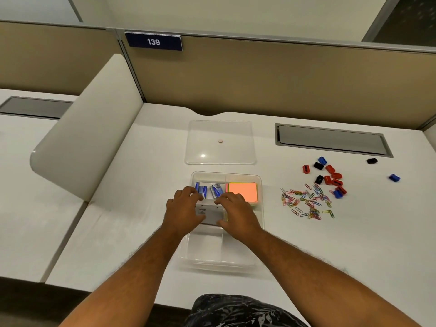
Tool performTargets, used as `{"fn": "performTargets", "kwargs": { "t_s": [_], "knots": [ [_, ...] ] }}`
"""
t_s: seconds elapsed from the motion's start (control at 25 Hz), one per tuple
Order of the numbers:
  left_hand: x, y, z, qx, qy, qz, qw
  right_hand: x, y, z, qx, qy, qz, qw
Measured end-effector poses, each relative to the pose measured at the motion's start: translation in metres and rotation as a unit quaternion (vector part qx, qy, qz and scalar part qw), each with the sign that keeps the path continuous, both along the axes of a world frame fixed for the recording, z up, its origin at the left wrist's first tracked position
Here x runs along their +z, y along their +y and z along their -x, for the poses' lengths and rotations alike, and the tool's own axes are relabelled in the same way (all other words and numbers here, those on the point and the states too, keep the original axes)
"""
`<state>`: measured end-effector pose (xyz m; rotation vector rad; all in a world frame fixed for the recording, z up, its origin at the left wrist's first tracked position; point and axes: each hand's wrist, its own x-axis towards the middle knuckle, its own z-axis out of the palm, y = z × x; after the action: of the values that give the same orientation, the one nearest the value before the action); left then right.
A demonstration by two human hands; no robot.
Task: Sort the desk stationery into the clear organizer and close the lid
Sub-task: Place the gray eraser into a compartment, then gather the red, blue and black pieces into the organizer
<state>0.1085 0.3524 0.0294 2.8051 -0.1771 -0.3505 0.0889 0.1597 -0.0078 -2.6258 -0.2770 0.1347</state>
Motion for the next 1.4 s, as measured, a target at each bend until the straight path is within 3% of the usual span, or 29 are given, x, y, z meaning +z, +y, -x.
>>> {"fn": "performTargets", "kwargs": {
  "t_s": [0.4,0.68,0.92,1.2,1.4],
  "knots": [
    [-0.001,-0.091,-0.013,-0.044,-0.038,0.068,0.996,0.005,-0.092,0.005,-0.099,-0.032,-0.101,0.989],
    [0.001,-0.236,-0.032,-0.14,-0.05,0.099,0.984,0.008,-0.22,0.003,-0.21,-0.02,-0.08,0.974],
    [-0.023,-0.348,-0.049,-0.17,-0.001,0.13,0.977,-0.003,-0.324,0.003,-0.281,0.007,-0.069,0.957],
    [-0.05,-0.439,-0.08,-0.099,0.034,0.092,0.99,-0.023,-0.391,-0.028,-0.333,0.106,0.004,0.937],
    [-0.066,-0.465,-0.101,-0.171,0.031,0.018,0.985,-0.037,-0.396,-0.045,-0.311,0.088,0.02,0.946]
  ]
}}
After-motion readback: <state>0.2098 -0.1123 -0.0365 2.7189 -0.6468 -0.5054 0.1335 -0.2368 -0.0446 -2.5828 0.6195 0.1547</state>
